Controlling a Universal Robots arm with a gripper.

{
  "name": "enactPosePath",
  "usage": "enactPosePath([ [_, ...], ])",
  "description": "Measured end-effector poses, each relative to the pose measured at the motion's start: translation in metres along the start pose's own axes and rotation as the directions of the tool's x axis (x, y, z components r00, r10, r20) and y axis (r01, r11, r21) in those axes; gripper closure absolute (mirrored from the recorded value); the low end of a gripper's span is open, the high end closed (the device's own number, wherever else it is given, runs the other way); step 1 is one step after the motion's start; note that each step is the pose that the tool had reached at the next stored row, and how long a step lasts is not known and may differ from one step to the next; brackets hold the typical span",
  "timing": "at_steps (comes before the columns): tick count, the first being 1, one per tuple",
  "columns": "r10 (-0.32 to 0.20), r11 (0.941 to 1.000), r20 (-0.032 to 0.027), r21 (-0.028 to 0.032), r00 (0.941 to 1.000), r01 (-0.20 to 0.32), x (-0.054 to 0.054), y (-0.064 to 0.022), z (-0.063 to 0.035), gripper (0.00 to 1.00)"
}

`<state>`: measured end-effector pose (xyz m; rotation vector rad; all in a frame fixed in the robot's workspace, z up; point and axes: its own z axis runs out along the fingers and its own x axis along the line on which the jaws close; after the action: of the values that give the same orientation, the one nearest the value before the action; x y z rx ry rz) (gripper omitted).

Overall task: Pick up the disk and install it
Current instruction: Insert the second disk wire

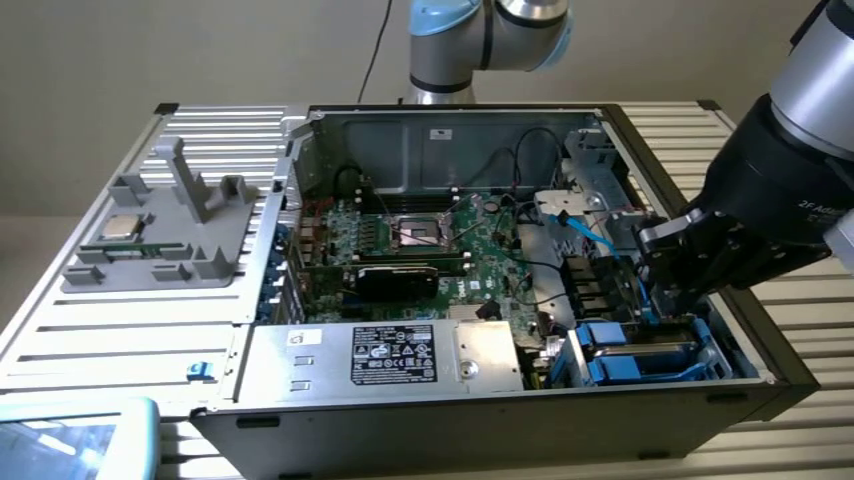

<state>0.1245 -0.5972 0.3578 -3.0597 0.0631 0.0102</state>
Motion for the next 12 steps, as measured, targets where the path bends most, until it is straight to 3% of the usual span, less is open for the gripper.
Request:
enactPosePath([
  [6, -0.002, 1.0, -0.0214, 0.0009, 0.9998, 0.002, -0.002, 0.0007, 0.0078, 0.89],
  [12, -0.002, 1.0, -0.0292, 0.0009, 0.9996, 0.002, -0.004, 0.0017, 0.0181, 0.89],
])
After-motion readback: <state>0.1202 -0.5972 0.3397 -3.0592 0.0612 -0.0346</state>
